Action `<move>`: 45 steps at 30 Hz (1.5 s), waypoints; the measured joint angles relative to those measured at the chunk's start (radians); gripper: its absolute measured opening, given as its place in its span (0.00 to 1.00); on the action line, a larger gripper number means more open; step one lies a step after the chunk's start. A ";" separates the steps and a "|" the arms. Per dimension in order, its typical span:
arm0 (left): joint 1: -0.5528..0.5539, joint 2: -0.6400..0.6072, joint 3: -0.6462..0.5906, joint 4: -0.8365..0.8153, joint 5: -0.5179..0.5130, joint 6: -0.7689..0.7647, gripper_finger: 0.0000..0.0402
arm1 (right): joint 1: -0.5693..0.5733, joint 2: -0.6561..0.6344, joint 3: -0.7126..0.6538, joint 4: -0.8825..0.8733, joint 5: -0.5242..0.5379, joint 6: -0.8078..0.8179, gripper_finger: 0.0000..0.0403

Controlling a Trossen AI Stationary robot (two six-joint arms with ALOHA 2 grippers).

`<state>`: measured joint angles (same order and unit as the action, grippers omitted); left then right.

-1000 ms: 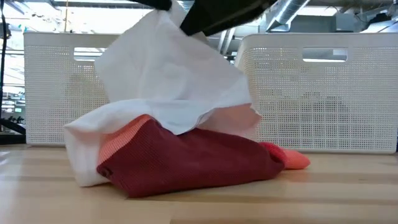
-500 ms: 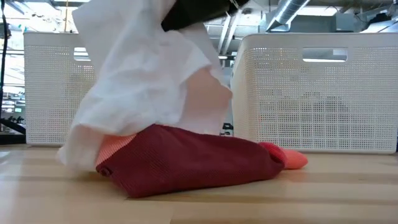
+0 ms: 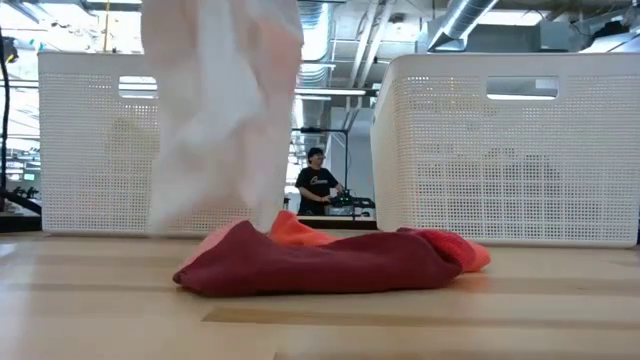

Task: Sort clothes
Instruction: Put the white underwear into the left white bin

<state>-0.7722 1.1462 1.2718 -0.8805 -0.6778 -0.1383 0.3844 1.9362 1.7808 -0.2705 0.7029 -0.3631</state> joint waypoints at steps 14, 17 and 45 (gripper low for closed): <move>-0.140 0.001 -0.228 -0.001 0.047 -0.220 0.43 | -0.303 -0.001 0.451 -0.049 -0.474 -0.140 0.00; -0.141 0.001 -0.305 0.080 0.047 -0.233 0.43 | -0.397 -0.001 0.457 -0.032 -0.599 -0.088 0.00; -0.062 0.001 -0.675 0.707 0.045 -0.090 0.43 | -0.737 0.297 0.456 -0.057 -0.918 0.121 0.05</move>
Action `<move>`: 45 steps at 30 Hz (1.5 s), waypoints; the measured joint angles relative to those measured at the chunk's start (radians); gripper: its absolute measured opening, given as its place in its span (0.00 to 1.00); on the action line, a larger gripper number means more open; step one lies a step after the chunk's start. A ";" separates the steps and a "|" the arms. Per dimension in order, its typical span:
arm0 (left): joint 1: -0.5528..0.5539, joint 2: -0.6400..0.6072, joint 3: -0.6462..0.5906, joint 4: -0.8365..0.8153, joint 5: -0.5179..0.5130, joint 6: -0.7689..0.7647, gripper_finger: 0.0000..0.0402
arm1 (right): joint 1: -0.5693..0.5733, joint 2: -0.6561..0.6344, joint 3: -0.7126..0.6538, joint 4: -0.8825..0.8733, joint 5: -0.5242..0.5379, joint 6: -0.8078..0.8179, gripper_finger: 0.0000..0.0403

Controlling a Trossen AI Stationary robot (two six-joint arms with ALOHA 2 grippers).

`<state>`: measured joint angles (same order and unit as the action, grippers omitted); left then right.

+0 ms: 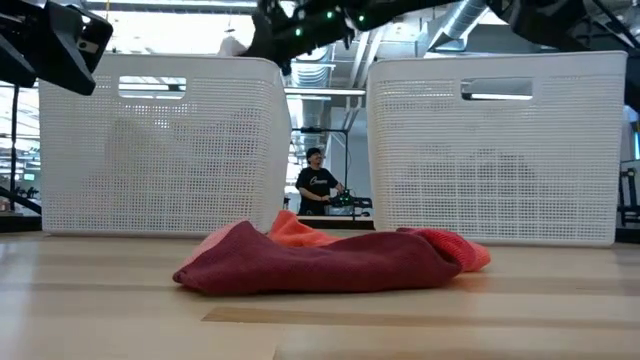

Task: Sort clothes
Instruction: Put the white underwear into the left white bin, then put the red sock into the left white bin

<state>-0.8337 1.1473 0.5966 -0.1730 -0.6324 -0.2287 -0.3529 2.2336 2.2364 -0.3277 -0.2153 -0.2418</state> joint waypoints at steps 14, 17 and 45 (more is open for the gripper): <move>0.022 0.000 -0.008 0.024 0.000 0.012 0.43 | 0.011 -0.002 0.001 -0.325 -0.015 0.054 0.36; 0.022 0.000 -0.008 0.044 0.008 0.016 0.43 | 0.020 -0.006 0.001 -0.390 -0.015 0.058 0.46; 0.150 0.049 -0.007 0.318 0.176 0.221 0.43 | 0.307 -0.339 0.001 -0.604 -0.019 0.024 0.62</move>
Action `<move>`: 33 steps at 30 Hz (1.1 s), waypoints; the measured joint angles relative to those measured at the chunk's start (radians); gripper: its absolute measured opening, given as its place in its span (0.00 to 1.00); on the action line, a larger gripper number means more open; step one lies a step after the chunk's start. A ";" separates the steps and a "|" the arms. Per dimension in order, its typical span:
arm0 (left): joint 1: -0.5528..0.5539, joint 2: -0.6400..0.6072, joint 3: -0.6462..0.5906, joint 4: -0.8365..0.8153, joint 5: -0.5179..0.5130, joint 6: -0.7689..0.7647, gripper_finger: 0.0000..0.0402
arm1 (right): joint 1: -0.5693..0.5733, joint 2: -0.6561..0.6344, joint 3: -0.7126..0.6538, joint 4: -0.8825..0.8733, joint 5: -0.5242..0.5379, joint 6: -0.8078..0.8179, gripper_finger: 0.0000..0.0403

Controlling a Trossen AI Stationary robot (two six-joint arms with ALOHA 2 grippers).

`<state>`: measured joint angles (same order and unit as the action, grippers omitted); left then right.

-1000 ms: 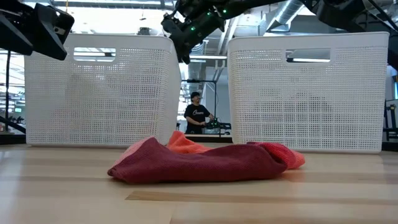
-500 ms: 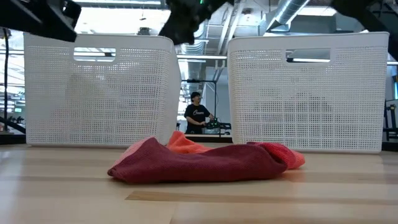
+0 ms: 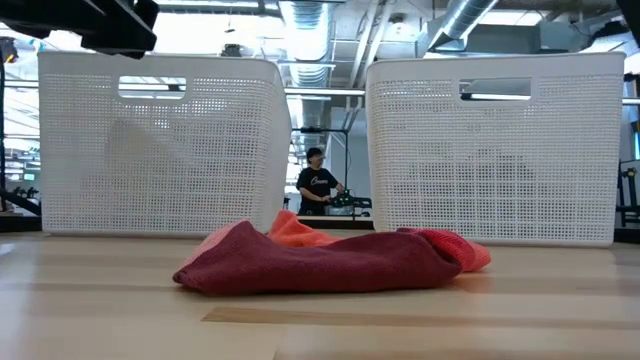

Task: Sort clothes
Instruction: Put the red sock into the left white bin

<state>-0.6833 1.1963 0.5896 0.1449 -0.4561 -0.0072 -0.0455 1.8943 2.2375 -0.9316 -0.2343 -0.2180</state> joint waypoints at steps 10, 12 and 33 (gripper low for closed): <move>0.033 0.269 0.031 0.211 0.089 0.093 0.43 | 0.204 -0.032 0.000 -0.255 0.050 0.022 0.62; 0.048 0.317 0.059 0.212 0.106 0.094 0.43 | 0.237 -0.029 0.000 -0.288 0.077 0.059 0.62; 0.207 0.493 0.201 0.206 0.411 0.073 0.43 | 0.496 -0.028 0.000 -0.459 0.235 0.369 0.62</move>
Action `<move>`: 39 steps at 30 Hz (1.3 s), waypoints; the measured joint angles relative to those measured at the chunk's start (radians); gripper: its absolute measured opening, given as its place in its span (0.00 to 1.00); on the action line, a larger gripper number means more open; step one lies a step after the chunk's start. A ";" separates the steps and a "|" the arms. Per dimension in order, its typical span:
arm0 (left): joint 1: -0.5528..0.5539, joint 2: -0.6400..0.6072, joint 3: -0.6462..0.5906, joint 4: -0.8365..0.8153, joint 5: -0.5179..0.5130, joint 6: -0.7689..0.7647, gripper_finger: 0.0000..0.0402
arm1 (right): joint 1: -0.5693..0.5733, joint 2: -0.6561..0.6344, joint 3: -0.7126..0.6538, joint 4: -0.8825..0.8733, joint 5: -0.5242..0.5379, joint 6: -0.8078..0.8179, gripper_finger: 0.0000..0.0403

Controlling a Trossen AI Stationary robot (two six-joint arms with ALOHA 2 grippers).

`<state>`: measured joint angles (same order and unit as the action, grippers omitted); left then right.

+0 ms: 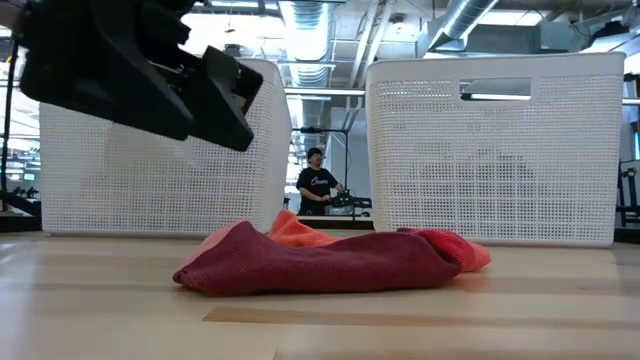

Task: Sort clothes
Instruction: Put the red sock into the left white bin

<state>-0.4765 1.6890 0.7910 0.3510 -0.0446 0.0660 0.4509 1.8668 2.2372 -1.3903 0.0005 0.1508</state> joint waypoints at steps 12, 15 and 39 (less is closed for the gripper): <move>0.020 0.098 0.010 0.017 0.039 -0.005 0.43 | 0.140 0.000 0.000 -0.024 0.192 0.133 0.62; 0.020 0.142 0.036 0.012 0.039 -0.012 0.43 | 0.171 0.003 0.000 -0.023 0.237 0.163 0.62; 0.034 0.220 0.155 -0.109 -0.007 0.113 0.01 | 0.227 0.005 -0.477 0.255 0.295 0.423 0.62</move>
<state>-0.4427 1.9088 0.9460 0.2415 -0.0518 0.1793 0.6775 1.8713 1.7601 -1.1352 0.2958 0.5734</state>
